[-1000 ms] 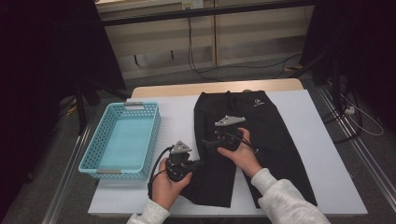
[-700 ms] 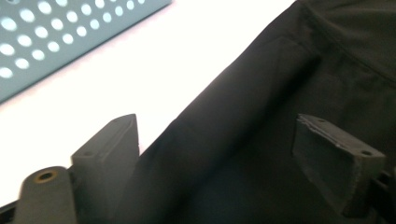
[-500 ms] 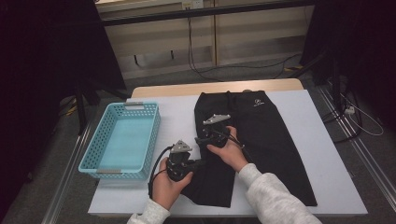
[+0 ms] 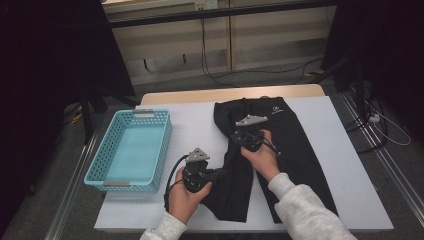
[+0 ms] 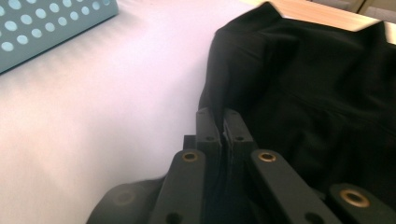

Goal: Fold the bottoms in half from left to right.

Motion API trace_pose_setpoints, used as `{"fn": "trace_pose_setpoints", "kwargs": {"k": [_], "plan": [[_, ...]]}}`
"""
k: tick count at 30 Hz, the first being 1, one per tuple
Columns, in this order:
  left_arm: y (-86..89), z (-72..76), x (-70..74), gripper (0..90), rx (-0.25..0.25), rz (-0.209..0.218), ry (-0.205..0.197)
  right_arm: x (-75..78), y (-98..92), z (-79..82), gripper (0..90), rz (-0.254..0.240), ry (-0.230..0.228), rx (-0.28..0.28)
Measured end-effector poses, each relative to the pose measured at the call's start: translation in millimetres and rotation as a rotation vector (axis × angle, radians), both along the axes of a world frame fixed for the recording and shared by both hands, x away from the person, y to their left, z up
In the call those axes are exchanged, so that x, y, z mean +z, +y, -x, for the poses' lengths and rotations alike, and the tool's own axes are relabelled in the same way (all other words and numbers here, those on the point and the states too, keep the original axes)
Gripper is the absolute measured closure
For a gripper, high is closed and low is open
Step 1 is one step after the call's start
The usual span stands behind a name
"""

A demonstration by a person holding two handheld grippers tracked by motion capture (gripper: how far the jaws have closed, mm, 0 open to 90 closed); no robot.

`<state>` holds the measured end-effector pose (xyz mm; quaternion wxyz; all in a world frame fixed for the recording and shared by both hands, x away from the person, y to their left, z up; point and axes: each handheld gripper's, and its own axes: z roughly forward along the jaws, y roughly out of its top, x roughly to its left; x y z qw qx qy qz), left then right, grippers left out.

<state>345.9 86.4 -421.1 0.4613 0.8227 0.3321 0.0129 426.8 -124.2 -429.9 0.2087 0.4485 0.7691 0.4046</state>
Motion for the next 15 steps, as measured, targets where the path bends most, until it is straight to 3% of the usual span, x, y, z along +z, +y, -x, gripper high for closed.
{"fn": "trace_pose_setpoints", "kwargs": {"k": [3, 8, 10, 15], "plan": [[-4.2, 0.1, -4.3, 88.7, 0.003, 0.002, 0.012, 0.3, -17.4, 11.5, 87.9, 0.019, 0.008, -0.001], [-8.3, -0.7, -9.7, 88.6, -0.032, -0.003, 0.036, -10.3, -34.1, 24.6, 85.0, 0.045, 0.04, 0.02], [-10.6, -0.3, -10.7, 88.6, -0.035, -0.002, 0.039, -14.4, -32.4, 24.4, 75.6, 0.061, 0.04, 0.026], [-12.8, 1.0, -11.4, 88.6, -0.049, -0.012, 0.042, -19.0, -19.6, 12.8, 65.8, 0.096, -0.002, 0.038]]}}
